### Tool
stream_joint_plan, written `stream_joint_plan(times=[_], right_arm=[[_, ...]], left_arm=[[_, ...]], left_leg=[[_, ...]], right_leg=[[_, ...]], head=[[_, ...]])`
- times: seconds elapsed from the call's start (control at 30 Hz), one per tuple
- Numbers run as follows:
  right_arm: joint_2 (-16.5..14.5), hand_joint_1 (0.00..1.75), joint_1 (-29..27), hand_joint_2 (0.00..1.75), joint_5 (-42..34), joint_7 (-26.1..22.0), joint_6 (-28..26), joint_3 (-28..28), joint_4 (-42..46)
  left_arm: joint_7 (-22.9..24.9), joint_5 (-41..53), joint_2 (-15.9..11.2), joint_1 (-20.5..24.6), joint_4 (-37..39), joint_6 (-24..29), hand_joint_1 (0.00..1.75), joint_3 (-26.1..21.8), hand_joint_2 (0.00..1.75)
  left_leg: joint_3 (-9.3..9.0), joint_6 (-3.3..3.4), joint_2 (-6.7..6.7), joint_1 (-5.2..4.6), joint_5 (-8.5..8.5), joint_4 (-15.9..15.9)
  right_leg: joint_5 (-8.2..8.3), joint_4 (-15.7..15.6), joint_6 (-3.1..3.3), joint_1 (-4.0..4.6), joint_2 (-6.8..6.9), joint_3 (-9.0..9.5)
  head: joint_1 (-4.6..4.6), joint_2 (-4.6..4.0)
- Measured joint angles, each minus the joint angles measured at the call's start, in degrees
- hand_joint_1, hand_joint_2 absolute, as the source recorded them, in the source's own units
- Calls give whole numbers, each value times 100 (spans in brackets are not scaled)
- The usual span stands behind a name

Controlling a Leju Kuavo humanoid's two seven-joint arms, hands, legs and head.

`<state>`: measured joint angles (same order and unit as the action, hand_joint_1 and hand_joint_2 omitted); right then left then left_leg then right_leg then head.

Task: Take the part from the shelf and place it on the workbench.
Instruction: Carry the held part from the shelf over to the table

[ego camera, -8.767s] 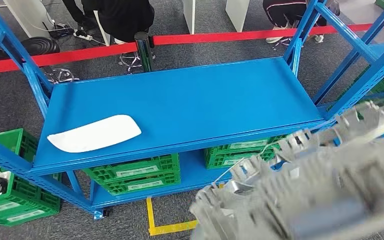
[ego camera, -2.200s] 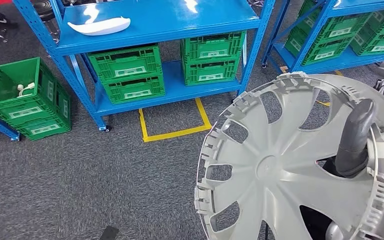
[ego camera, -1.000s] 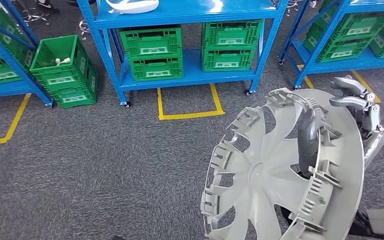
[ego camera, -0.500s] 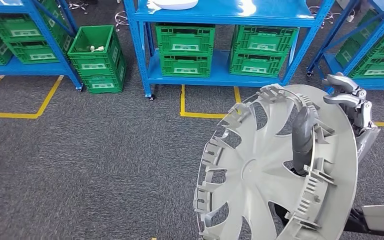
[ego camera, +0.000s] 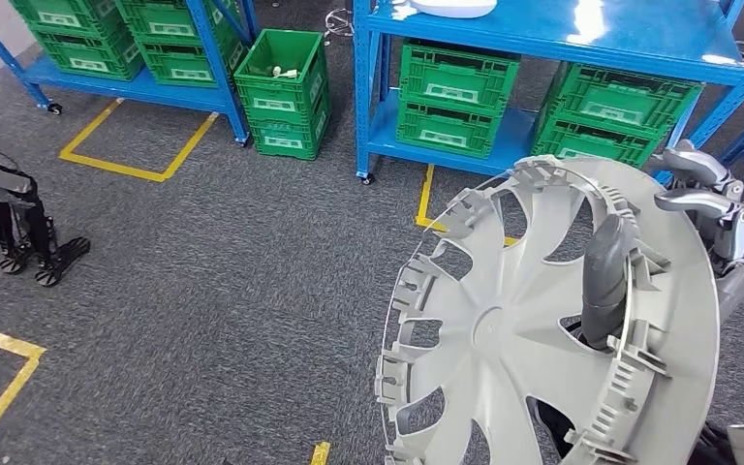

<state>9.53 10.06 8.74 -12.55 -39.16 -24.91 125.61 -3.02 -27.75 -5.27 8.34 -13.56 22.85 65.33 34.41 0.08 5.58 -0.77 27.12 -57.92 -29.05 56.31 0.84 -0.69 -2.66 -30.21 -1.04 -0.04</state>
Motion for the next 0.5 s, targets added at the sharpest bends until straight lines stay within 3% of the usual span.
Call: stream_joint_plan(times=[0.03,0.1,0.17,0.2,0.23,0.27,0.33,0.4,0.47,0.5], right_arm=[[-11,175,7,175,0,0,1,-9,4],[-26,175,15,175,-11,-2,1,-22,18],[-30,175,19,175,-57,-10,1,-40,26],[-30,175,26,175,-101,-18,1,-52,25],[-30,175,43,175,-151,-27,1,-65,24],[-30,175,70,175,-214,-38,1,-79,23],[-30,175,135,175,-333,-63,1,-100,21],[-29,175,186,175,-424,-94,1,-115,18],[-26,175,232,175,-490,-123,2,-146,14],[-22,175,265,175,-511,-137,3,-169,13]], left_arm=[[1,1,-9,-3,-1,-1,0,4,175],[2,4,-19,13,-1,-1,0,16,175],[11,5,-22,25,1,-1,0,33,175],[18,6,-23,23,1,-1,0,40,175],[25,8,-28,21,2,-1,0,46,175],[33,11,-38,21,2,-2,0,49,175],[46,22,-57,28,1,-4,0,52,175],[66,30,-67,35,0,-8,0,55,175],[109,20,-81,36,1,-7,0,64,175],[137,2,-90,35,1,-3,0,70,175]], left_leg=[[64,-37,-185,-12,91,-116],[343,-132,-569,12,446,-702],[690,-222,-604,96,761,-1449],[764,-257,-590,131,778,-1616],[717,-287,-596,158,681,-1545],[539,-308,-644,177,493,-1231],[91,-309,-926,172,174,-413],[-94,-218,-1099,127,96,-35],[-64,-94,-992,96,87,-28],[-56,-47,-929,96,73,-17]], right_leg=[[18,-33,8,-16,80,9],[39,-66,21,-25,243,19],[36,-62,20,-28,419,10],[31,-58,13,-33,503,7],[24,-49,0,-42,581,6],[11,-36,-22,-53,653,10],[-28,3,-91,-55,773,23],[-49,27,-169,-36,857,32],[-46,14,-237,-37,944,43],[-78,25,-269,-51,922,46]], head=[[32,0],[105,0],[161,0],[176,0],[188,0],[196,0],[216,0],[216,0],[196,0],[187,0]])
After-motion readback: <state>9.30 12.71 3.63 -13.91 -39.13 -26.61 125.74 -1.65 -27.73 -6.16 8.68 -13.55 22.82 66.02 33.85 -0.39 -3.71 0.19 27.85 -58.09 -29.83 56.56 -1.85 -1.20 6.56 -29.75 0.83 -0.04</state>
